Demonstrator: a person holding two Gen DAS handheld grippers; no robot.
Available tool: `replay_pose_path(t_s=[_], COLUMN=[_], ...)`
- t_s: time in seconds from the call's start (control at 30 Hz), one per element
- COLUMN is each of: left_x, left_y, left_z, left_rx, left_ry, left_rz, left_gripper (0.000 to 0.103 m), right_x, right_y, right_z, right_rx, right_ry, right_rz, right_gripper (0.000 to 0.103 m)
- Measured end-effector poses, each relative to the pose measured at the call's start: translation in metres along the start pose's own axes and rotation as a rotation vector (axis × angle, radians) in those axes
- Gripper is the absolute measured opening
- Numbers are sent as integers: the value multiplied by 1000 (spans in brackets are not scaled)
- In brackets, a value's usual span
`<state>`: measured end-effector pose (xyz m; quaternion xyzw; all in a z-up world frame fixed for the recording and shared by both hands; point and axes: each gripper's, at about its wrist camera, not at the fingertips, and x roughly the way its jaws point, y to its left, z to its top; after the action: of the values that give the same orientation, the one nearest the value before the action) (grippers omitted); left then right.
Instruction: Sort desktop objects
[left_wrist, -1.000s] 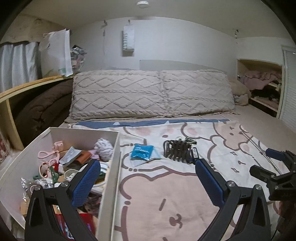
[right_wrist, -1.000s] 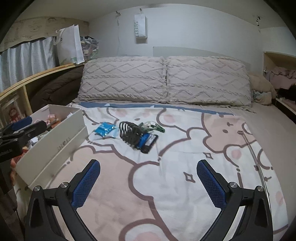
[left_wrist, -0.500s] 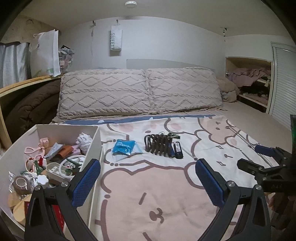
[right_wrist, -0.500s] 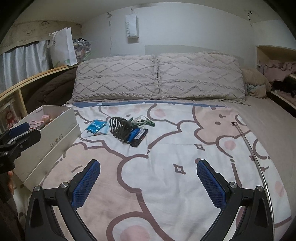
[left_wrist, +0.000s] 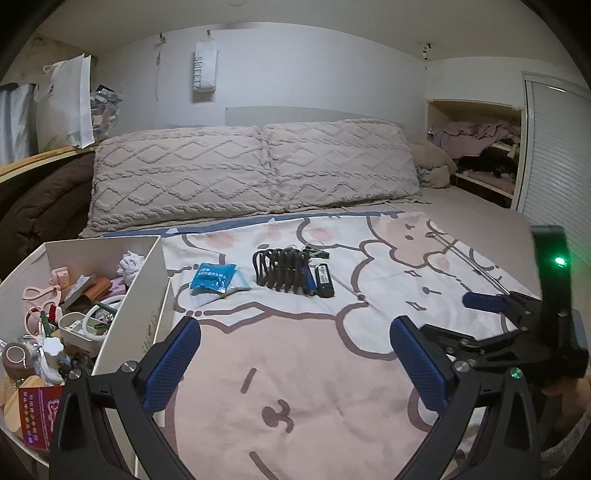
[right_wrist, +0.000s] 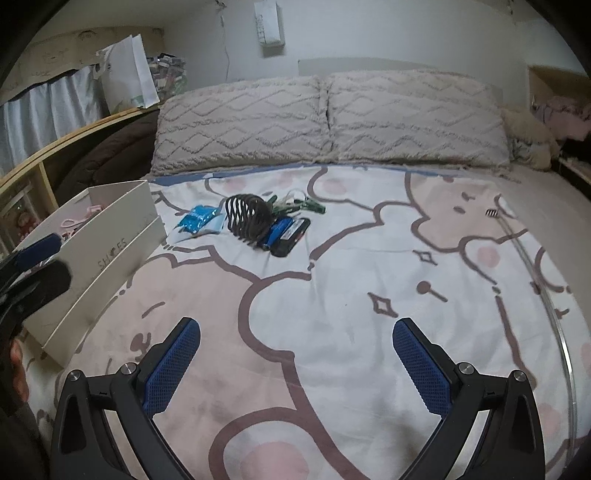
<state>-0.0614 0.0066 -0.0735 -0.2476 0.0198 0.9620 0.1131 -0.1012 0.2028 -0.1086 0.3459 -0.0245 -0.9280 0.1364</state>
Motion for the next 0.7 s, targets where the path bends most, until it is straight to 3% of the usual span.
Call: replay_pose_path(t_s=[0.2,0.4,0.53,0.7], left_x=[0,1,-2,-5], left_y=[1,6,6,7], left_z=[-13,-28,-27,-25], left_rx=[-9,-16,-9,-5], left_ry=[19,59,45,31], left_rz=[5,9,10,7], left_gripper=[103,103,103,103], right_x=[34,75,116,166], right_y=[-13,-13,-12,-13], right_z=[9,47,72,94], right_rx=[96,76,68,137], right_ry=[84,97,133,218], right_rz=[54,-29,-108,-123], right_gripper=[103,103,103,103])
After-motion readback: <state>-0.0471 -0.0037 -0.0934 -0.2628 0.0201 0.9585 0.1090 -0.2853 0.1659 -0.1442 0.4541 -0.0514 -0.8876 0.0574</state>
